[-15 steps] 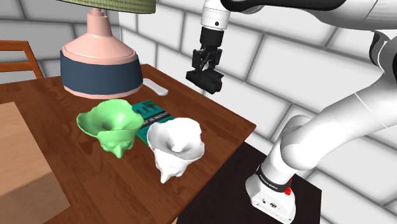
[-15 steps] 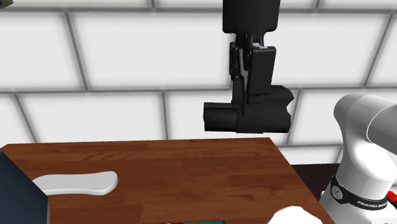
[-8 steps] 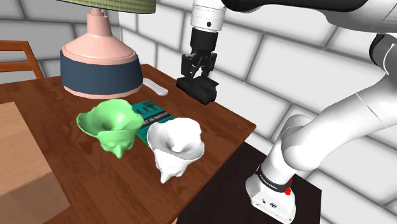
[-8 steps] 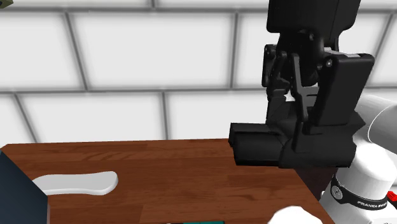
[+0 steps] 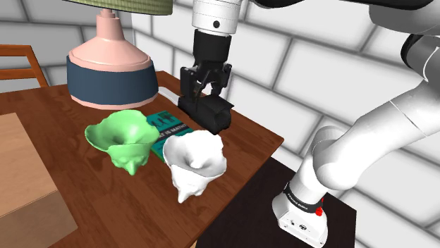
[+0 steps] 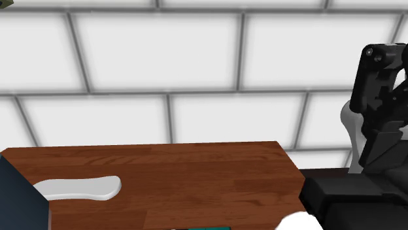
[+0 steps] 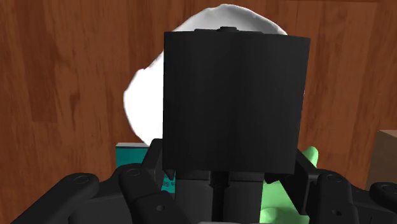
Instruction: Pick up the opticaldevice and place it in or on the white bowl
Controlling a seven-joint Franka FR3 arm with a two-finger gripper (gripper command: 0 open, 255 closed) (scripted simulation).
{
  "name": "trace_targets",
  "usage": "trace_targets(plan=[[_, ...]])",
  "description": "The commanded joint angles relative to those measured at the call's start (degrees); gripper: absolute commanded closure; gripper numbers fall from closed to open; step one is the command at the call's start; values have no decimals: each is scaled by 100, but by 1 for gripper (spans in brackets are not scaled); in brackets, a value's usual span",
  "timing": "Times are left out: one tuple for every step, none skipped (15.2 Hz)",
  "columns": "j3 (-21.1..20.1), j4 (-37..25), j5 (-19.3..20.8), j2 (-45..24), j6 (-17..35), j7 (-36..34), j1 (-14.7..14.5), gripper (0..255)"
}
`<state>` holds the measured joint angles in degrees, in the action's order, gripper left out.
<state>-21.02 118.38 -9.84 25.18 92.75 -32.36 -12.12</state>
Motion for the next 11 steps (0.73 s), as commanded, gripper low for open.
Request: trace_targets(plan=[[-173, -21, -43, -112, 116, -224, -47, 255], [-180, 64, -50, -102, 192, -218, -51, 255], [-187, 147, -57, -94, 267, -213, -55, 255], [-194, 229, -65, -87, 343, -208, -59, 255], [-202, 310, -71, -82, 419, -204, -63, 255], [-210, 390, -78, -77, 495, -200, -67, 255], [-218, 469, -85, -74, 571, -195, -71, 255], [-227, 547, -92, -73, 647, -192, -74, 255], [-236, 624, -98, -72, 723, -188, -78, 255], [-245, 699, -104, -74, 800, -185, -81, 255], [-255, 773, -111, -76, 877, -182, -85, 255]])
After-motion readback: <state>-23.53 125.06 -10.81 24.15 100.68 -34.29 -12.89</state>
